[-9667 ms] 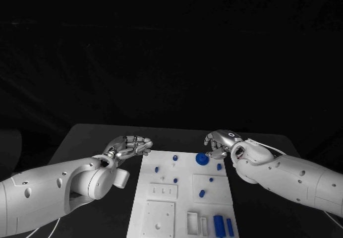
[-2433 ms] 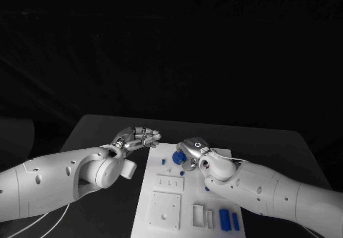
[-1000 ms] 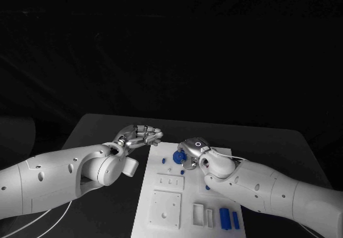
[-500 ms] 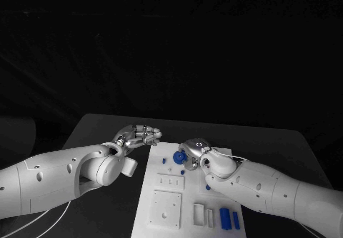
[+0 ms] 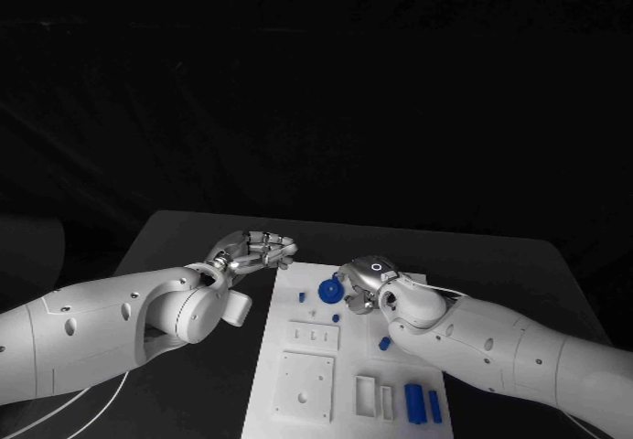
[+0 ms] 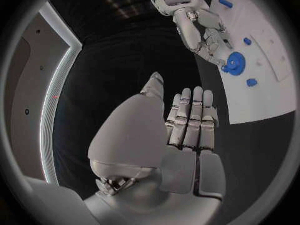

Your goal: Assemble the parts on the task board

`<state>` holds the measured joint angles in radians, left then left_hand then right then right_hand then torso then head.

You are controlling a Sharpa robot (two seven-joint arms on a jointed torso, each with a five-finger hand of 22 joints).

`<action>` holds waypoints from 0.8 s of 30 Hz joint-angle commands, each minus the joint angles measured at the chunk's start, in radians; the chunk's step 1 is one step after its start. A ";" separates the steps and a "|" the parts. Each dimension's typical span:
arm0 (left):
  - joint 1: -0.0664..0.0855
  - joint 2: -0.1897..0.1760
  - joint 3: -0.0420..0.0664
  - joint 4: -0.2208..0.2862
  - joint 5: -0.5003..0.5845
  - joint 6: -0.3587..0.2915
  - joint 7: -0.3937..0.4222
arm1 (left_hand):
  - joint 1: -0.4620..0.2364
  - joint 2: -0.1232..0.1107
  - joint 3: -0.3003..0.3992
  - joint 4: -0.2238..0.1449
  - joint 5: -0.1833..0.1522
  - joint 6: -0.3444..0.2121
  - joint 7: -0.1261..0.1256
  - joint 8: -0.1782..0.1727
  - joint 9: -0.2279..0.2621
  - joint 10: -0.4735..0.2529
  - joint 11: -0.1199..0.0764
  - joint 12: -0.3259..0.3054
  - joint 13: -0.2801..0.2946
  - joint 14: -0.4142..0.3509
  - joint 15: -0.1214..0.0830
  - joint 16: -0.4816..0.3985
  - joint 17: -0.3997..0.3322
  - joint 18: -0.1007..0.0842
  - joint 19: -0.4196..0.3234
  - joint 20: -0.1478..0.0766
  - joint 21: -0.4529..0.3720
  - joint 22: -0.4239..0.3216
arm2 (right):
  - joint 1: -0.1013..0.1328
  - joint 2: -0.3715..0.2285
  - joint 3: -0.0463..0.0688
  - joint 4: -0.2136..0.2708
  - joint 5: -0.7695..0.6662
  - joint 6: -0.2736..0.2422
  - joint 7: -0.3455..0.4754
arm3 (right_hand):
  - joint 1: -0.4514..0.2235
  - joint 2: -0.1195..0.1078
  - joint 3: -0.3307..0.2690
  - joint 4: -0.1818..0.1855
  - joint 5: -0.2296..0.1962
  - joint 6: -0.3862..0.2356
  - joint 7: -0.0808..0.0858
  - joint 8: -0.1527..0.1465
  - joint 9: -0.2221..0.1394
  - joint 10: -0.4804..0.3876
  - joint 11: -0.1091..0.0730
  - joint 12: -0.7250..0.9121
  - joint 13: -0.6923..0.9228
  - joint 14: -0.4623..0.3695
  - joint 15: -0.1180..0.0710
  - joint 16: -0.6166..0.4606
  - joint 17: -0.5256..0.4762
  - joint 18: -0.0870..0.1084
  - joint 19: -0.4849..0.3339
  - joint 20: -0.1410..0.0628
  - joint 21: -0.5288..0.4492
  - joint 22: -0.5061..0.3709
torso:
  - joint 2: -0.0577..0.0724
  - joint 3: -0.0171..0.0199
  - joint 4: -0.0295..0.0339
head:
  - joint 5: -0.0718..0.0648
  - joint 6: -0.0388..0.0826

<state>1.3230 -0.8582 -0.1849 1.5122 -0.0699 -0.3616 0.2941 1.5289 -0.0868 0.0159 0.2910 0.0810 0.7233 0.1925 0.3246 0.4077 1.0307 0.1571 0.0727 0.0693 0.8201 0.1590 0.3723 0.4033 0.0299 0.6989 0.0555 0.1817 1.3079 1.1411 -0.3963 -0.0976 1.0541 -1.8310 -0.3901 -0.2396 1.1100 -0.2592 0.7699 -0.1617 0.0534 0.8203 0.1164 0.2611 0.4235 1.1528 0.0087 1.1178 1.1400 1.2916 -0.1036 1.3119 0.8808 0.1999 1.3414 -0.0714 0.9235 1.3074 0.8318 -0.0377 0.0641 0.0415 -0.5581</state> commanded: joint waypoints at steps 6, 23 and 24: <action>0.001 0.002 0.001 0.001 -0.004 0.006 0.006 | -0.001 -0.002 -0.004 -0.001 -0.004 -0.003 0.004 -0.006 -0.002 -0.006 0.002 -0.005 -0.001 0.001 0.003 0.005 -0.002 0.019 -0.001 0.005 -0.004 0.021 | -0.003 -0.015 -0.002 0.017 0.008 0.033 0.002 | 0.005 0.000 -0.004 -0.014 -0.001 0.005 0.003 0.002 0.004 0.002 -0.003 0.001 -0.002 0.002 -0.001 -0.004 0.004 0.062 -0.002 -0.006 -0.002 0.012 | 0.000 0.0010 0.0003 | -0.004 0.002; 0.001 -0.007 0.001 0.001 -0.004 0.006 0.009 | -0.001 -0.002 -0.003 -0.001 -0.003 -0.002 0.004 -0.006 -0.002 -0.007 0.002 -0.005 -0.001 0.000 0.003 0.005 -0.002 0.019 -0.001 0.005 -0.004 0.021 | 0.004 -0.116 0.021 0.126 0.094 -0.081 0.048 | 0.000 -0.001 -0.005 -0.013 -0.002 0.011 0.005 0.008 0.006 0.003 -0.001 0.002 -0.003 0.002 0.002 -0.005 0.007 0.062 -0.001 -0.005 -0.002 0.012 | -0.002 0.0014 -0.0027 | -0.012 0.011; 0.001 -0.008 0.001 0.002 -0.004 0.007 0.010 | -0.001 -0.002 -0.003 -0.001 -0.003 -0.002 0.004 -0.006 -0.002 -0.007 0.002 -0.005 -0.001 0.000 0.003 0.005 -0.002 0.019 -0.001 0.005 -0.004 0.021 | 0.005 -0.130 0.028 0.139 0.122 -0.090 0.068 | 0.000 -0.002 -0.005 -0.013 -0.002 0.011 0.005 0.008 0.006 0.003 -0.001 0.002 -0.003 0.002 0.002 -0.005 0.007 0.062 -0.001 -0.005 -0.002 0.012 | -0.001 0.0010 -0.0026 | -0.014 0.013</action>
<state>1.3231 -0.8660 -0.1850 1.5111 -0.0701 -0.3617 0.2935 1.5289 -0.0868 0.0160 0.2911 0.0810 0.7233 0.1925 0.3246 0.4069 1.0307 0.1571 0.0727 0.0694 0.8201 0.1590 0.3723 0.4025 0.0300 0.6989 0.0555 0.1817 1.3076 1.1447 -0.5223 -0.0697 1.1839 -1.7755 -0.4241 -0.2235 1.1100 -0.2592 0.7647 -0.1725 0.0534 0.8277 0.1201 0.2662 0.4286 1.1528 0.0087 1.1178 1.1377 1.2917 -0.1034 1.3119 0.8867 0.2000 1.3413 -0.0709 0.9235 1.3073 0.8304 -0.0362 0.0622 0.0305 -0.5476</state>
